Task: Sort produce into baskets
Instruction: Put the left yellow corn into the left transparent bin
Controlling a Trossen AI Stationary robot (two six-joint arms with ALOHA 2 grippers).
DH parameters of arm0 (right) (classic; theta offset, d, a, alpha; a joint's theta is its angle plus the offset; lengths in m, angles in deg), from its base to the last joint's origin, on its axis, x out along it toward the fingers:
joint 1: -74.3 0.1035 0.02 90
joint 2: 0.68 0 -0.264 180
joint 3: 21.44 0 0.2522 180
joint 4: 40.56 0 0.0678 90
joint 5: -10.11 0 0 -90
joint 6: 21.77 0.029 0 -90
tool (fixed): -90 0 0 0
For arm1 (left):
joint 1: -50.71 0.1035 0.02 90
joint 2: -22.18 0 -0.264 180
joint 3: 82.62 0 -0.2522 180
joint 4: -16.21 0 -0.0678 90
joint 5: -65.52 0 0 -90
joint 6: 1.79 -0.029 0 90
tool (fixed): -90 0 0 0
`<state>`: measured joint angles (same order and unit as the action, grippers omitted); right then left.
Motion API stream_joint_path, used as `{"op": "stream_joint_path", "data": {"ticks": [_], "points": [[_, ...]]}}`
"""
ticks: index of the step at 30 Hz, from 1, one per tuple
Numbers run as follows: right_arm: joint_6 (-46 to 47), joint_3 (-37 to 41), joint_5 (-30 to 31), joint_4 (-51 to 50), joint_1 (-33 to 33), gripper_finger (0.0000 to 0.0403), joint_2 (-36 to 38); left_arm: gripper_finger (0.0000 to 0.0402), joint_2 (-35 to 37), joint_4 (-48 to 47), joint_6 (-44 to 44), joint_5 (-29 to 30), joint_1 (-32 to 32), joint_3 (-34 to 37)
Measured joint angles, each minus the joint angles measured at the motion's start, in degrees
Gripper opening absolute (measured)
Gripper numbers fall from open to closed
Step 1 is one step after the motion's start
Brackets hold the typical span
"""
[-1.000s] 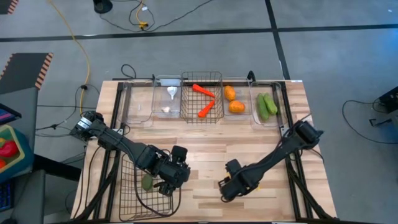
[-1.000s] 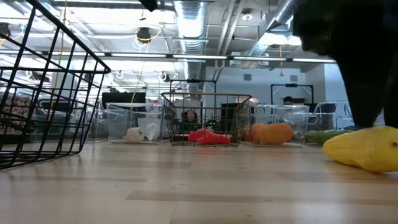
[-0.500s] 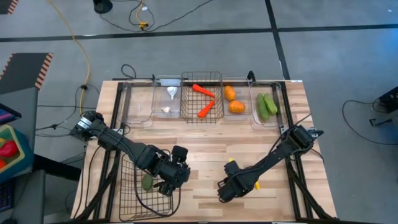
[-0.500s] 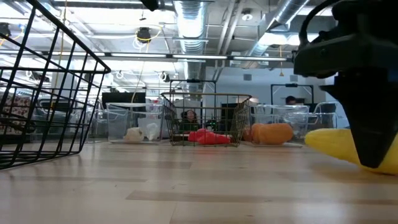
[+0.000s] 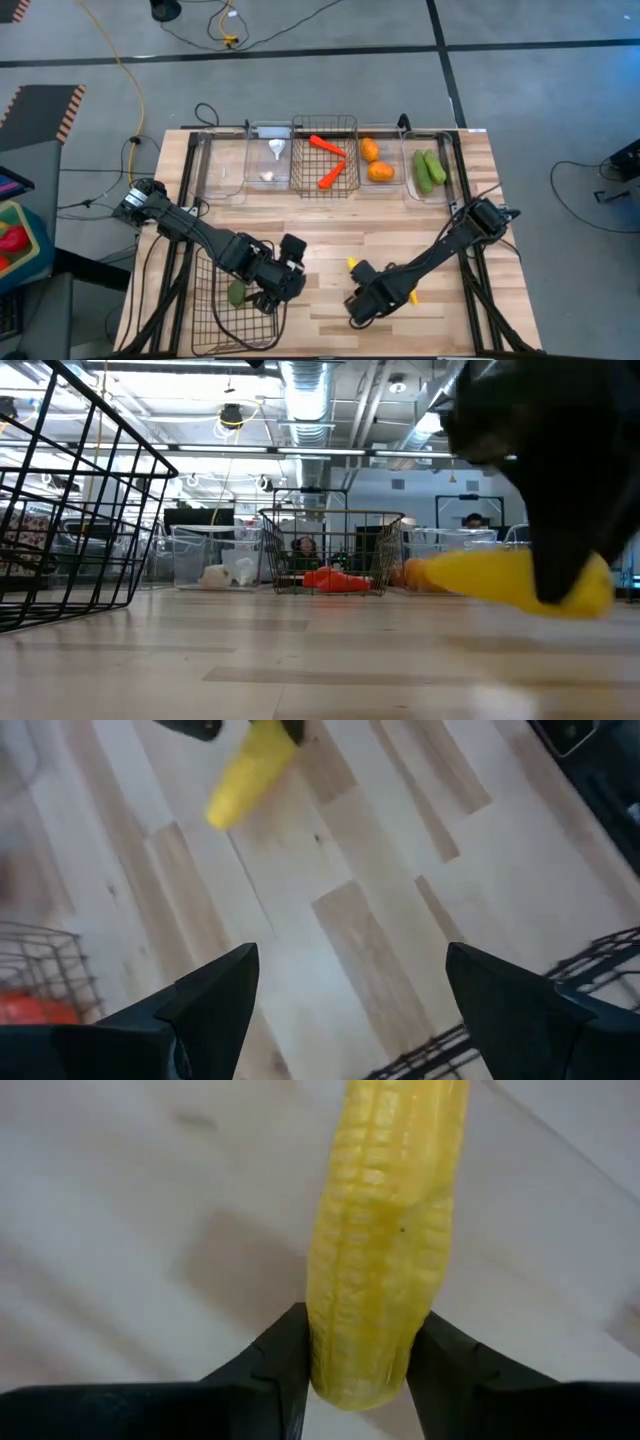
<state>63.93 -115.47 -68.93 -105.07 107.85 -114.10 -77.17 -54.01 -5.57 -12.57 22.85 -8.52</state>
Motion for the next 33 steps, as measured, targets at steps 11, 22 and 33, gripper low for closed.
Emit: {"op": "stream_joint_path", "data": {"ticks": [11, 22, 33], "points": [[-18.3, 0.0, 2.7, 16.5, -3.3, 0.0163, 9.2, 0.0311, 0.0, 3.0, -2.7, 3.9, -0.1, 0.0], [-28.9, 0.1, 1.0, 29.1, -6.1, 0.0164, 13.4, 0.0311, 0.1, 8.2, -9.3, 6.4, -0.2, 0.0], [-29.4, 0.0, -0.4, 30.9, -6.4, 0.0164, 13.8, 0.0278, 0.0, 10.0, -12.0, 10.2, -0.1, 0.0]]}}
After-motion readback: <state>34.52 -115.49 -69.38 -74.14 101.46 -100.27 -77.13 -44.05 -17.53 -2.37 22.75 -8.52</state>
